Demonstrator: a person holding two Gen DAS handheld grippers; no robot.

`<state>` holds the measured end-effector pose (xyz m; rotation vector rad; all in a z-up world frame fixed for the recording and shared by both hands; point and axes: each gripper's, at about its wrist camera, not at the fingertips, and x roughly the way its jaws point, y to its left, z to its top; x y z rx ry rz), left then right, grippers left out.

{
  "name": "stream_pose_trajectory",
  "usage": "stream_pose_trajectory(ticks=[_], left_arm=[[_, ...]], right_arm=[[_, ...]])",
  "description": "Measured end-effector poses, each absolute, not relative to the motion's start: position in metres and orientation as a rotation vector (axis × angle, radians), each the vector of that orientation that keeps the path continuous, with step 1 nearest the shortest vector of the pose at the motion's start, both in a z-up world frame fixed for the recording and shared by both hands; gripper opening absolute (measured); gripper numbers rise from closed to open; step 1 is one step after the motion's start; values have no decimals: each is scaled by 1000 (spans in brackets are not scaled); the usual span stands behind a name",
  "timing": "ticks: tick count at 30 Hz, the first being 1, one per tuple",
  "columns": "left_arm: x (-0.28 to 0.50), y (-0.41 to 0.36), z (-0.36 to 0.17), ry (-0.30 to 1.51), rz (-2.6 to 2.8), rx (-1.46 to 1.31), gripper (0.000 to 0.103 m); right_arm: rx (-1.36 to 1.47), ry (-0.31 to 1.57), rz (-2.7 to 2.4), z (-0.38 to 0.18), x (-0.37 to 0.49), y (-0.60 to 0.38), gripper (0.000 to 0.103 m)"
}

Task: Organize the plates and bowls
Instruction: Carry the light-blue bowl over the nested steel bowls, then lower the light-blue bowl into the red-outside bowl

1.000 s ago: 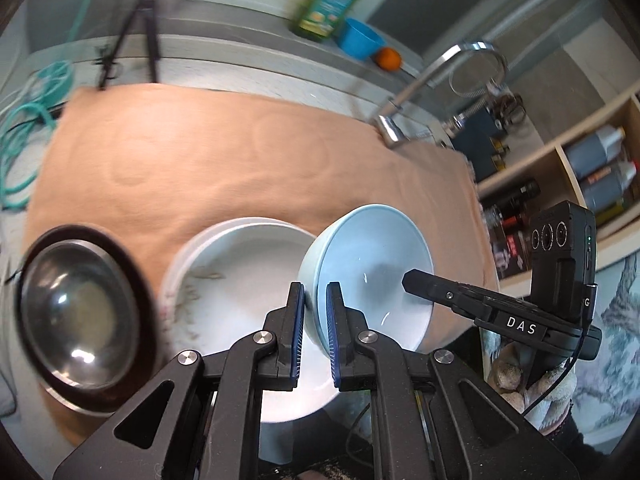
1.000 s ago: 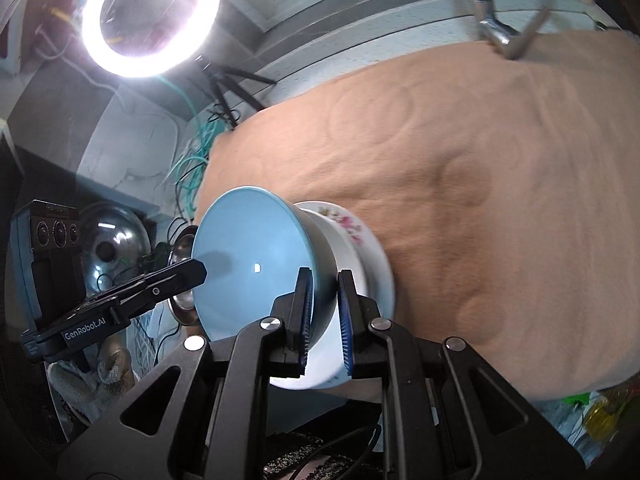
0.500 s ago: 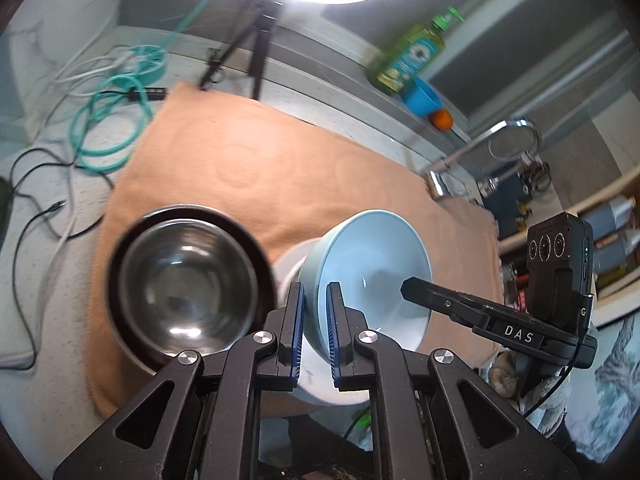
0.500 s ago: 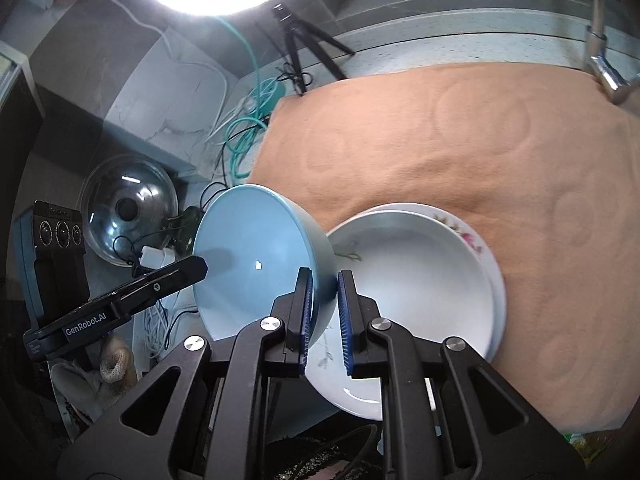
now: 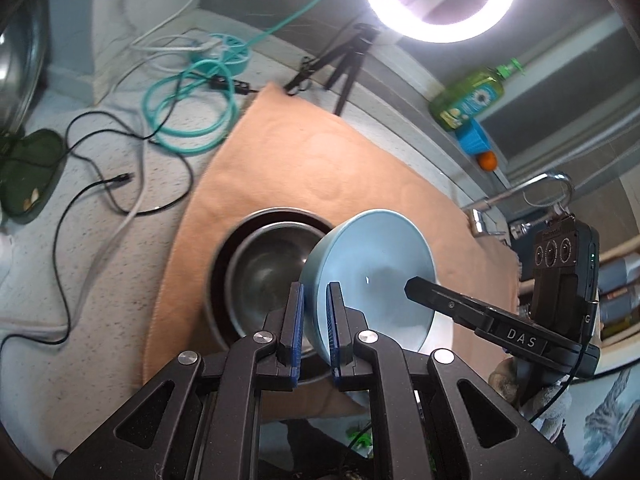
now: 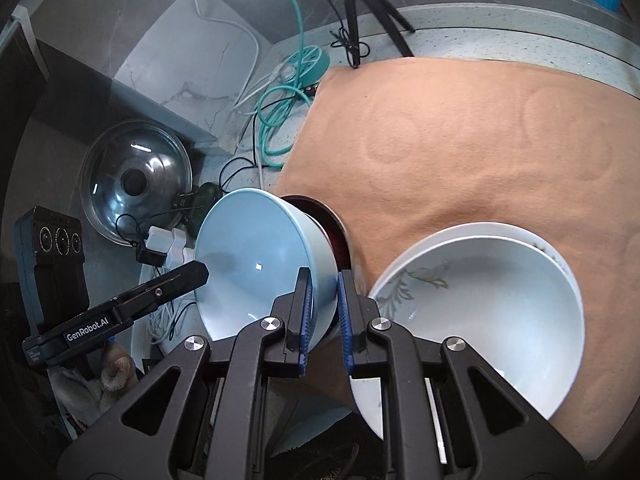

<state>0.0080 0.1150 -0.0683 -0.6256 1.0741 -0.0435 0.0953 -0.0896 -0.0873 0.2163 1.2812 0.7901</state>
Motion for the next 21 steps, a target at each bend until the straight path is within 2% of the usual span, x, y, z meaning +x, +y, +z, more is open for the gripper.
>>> stream_pose_trajectory(ticks=[21], left_arm=[[5,137,-105,1134,16,-675,9]], right_arm=[[109,1335,757,-114,98,-44,13]])
